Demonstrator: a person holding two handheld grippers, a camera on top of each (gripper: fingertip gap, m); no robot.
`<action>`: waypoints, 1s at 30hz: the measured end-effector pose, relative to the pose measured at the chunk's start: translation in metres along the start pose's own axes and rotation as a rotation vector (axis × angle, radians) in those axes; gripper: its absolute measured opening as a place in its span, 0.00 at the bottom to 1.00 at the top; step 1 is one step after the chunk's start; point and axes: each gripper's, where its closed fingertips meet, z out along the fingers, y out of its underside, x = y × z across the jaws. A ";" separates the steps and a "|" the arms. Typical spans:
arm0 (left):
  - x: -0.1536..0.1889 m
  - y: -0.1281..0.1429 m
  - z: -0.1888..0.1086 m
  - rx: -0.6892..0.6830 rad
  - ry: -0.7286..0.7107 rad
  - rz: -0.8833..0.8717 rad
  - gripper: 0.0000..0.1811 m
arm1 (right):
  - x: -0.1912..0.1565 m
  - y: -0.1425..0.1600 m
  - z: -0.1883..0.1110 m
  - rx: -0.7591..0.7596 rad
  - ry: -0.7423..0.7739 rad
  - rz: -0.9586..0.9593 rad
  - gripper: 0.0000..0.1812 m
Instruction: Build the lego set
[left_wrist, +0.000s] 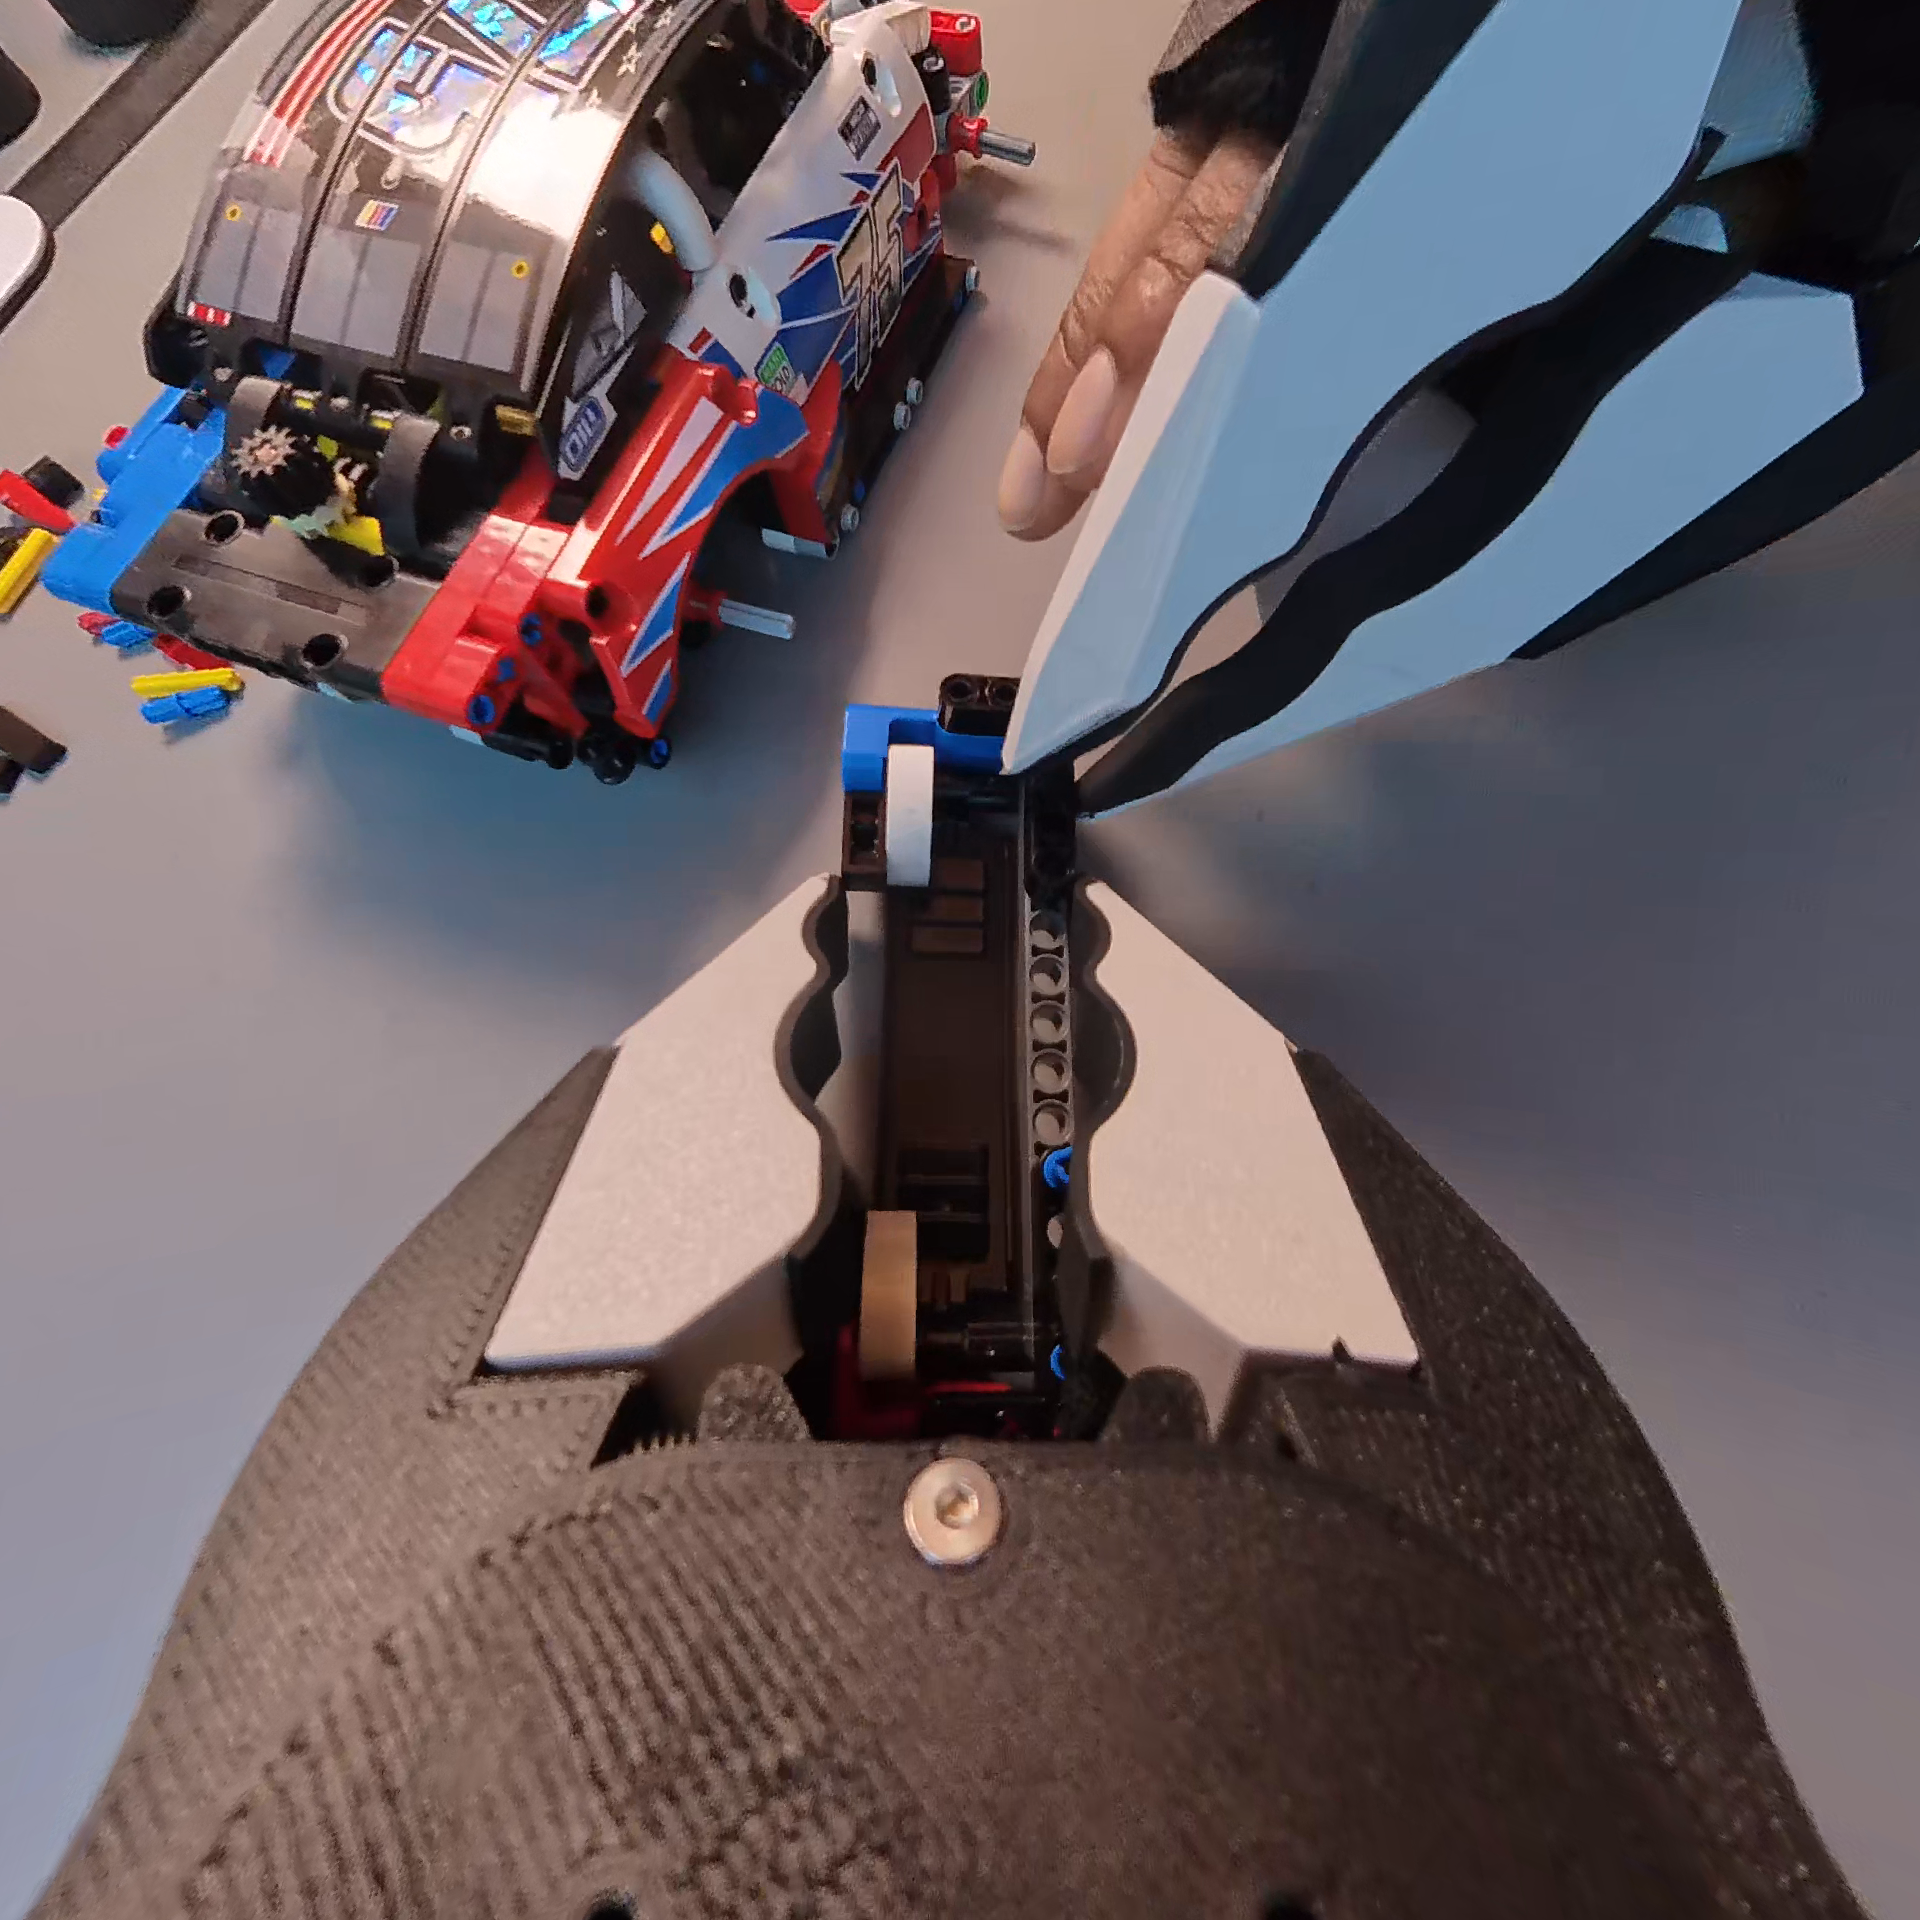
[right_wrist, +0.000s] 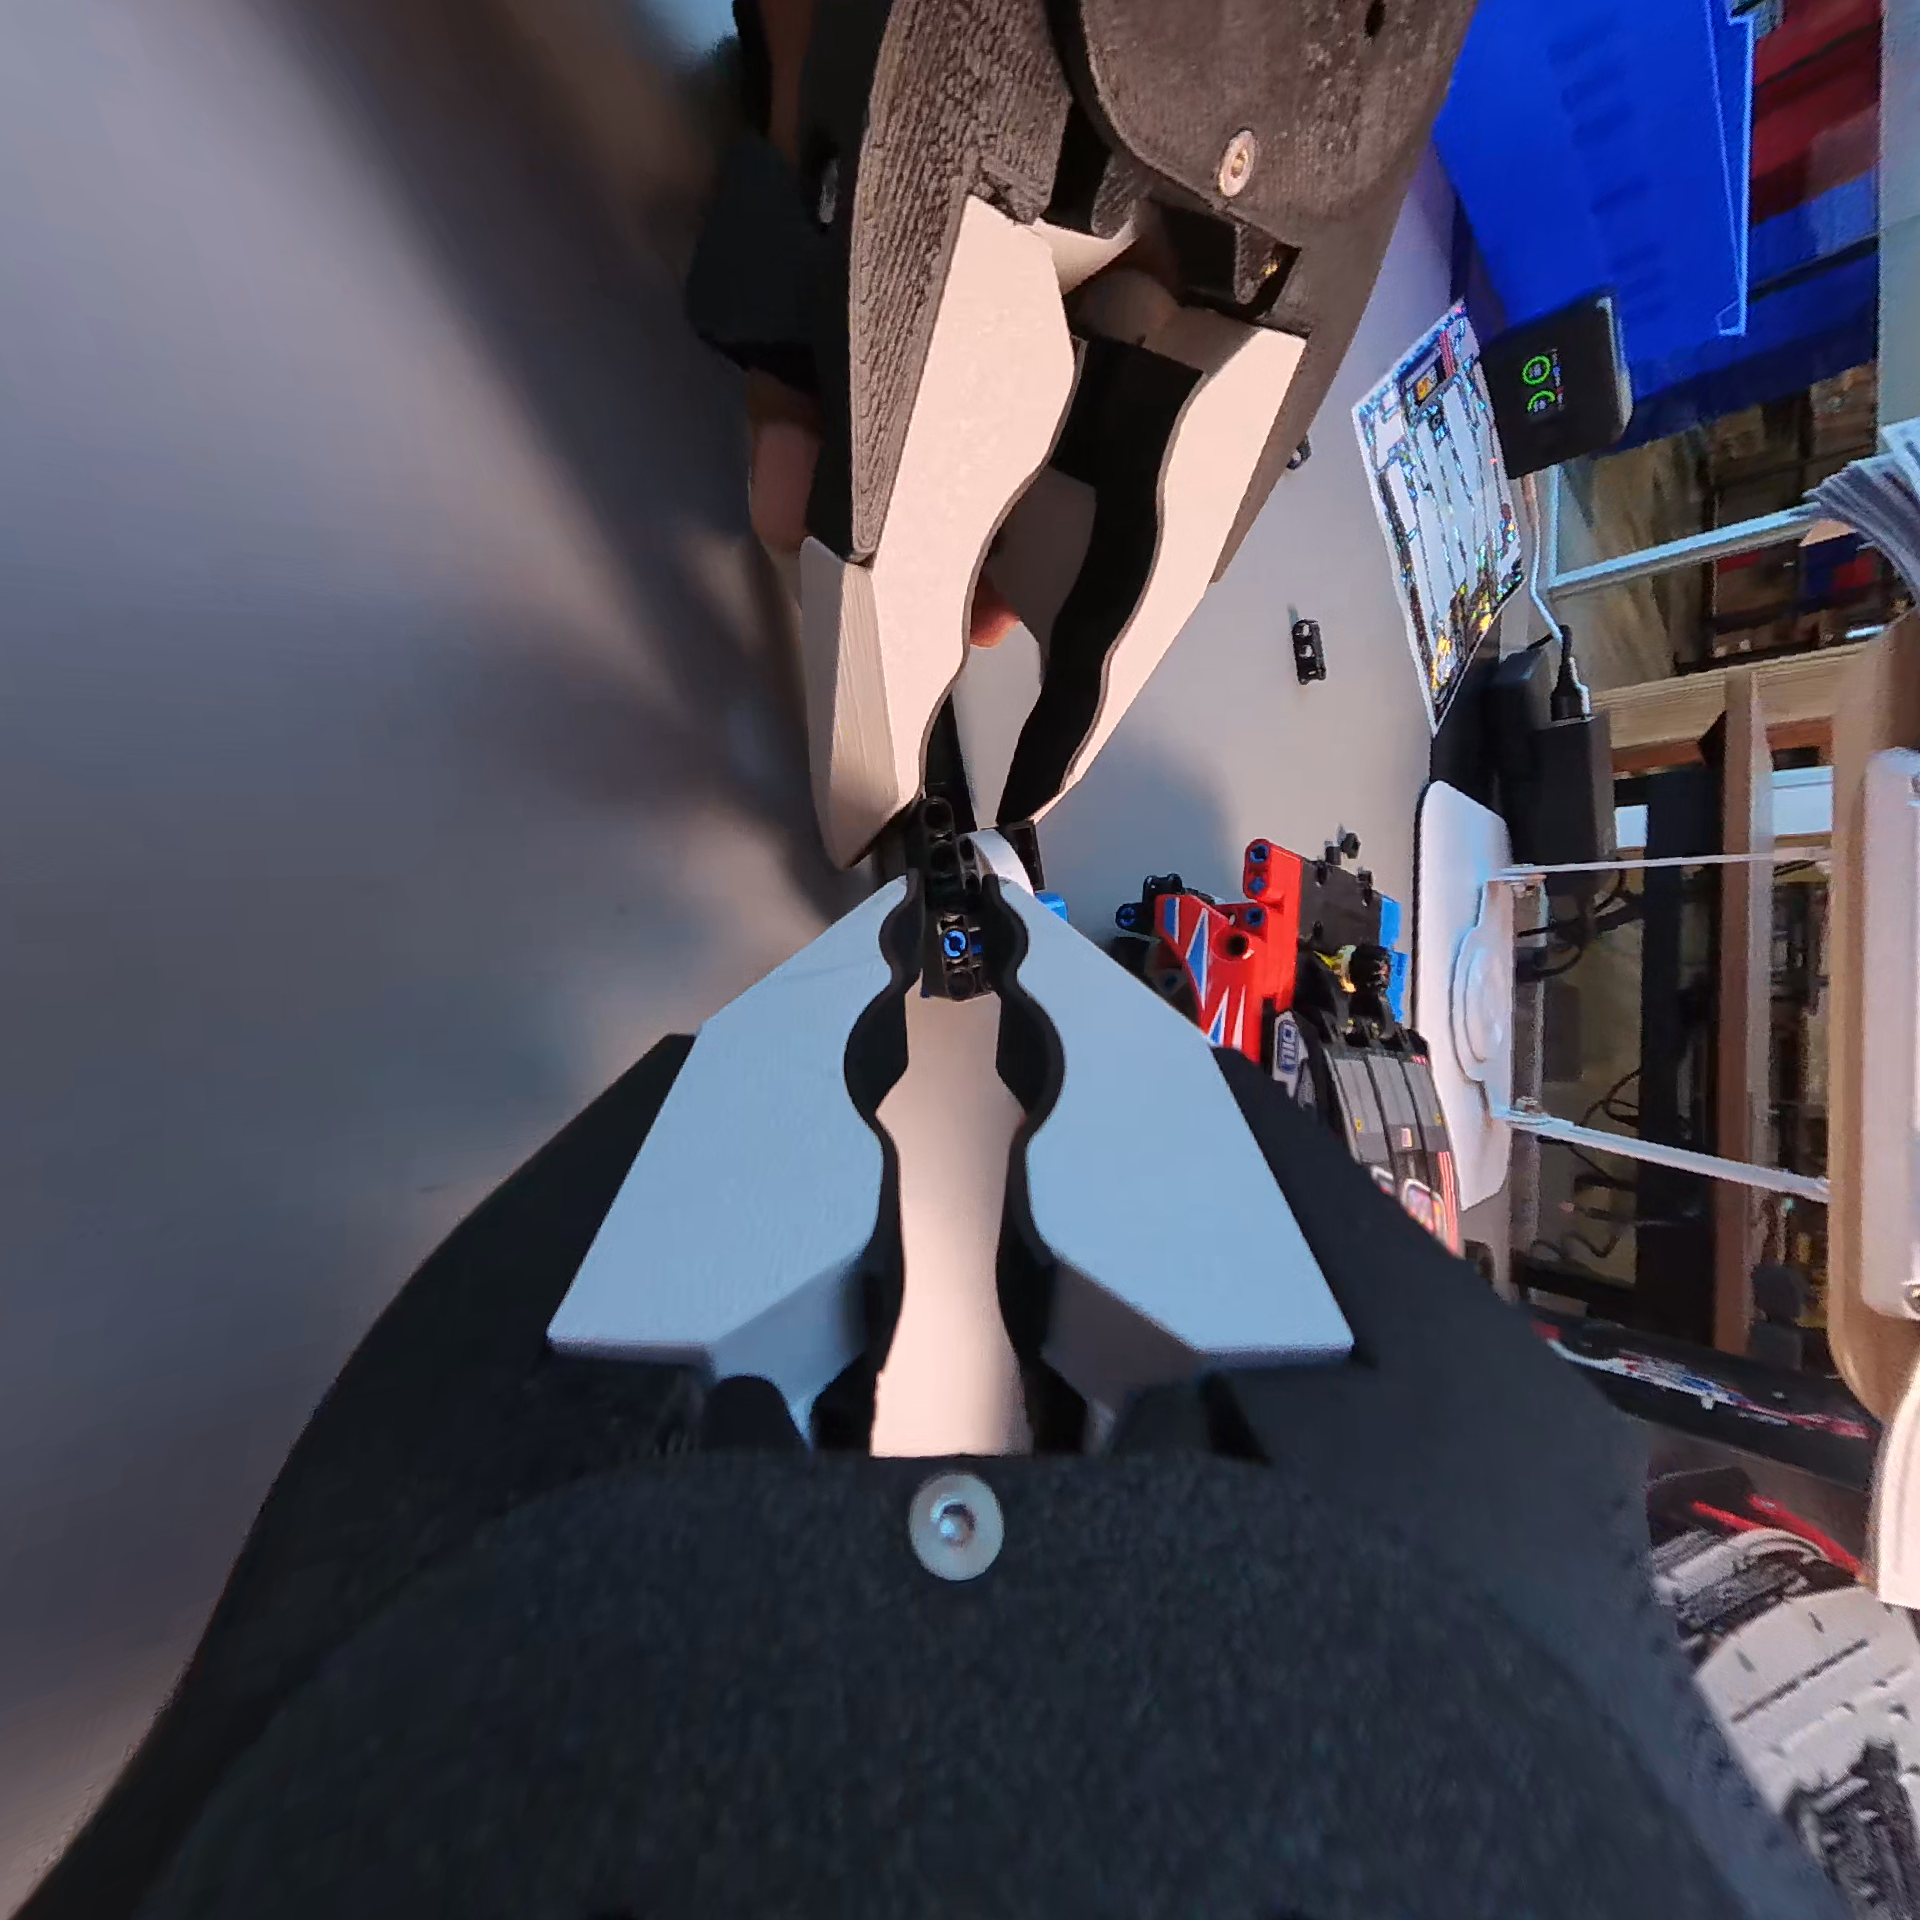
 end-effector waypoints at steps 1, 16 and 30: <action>0.000 -0.001 -0.001 0.006 0.001 -0.001 0.22 | 0.001 0.000 0.000 0.005 -0.005 0.029 0.04; -0.057 -0.018 -0.113 0.394 -0.196 -0.163 0.27 | 0.041 0.042 -0.067 0.301 0.123 0.763 0.09; -0.056 0.033 -0.032 -0.113 0.056 -0.023 0.07 | 0.039 0.055 -0.073 0.343 0.169 0.818 0.01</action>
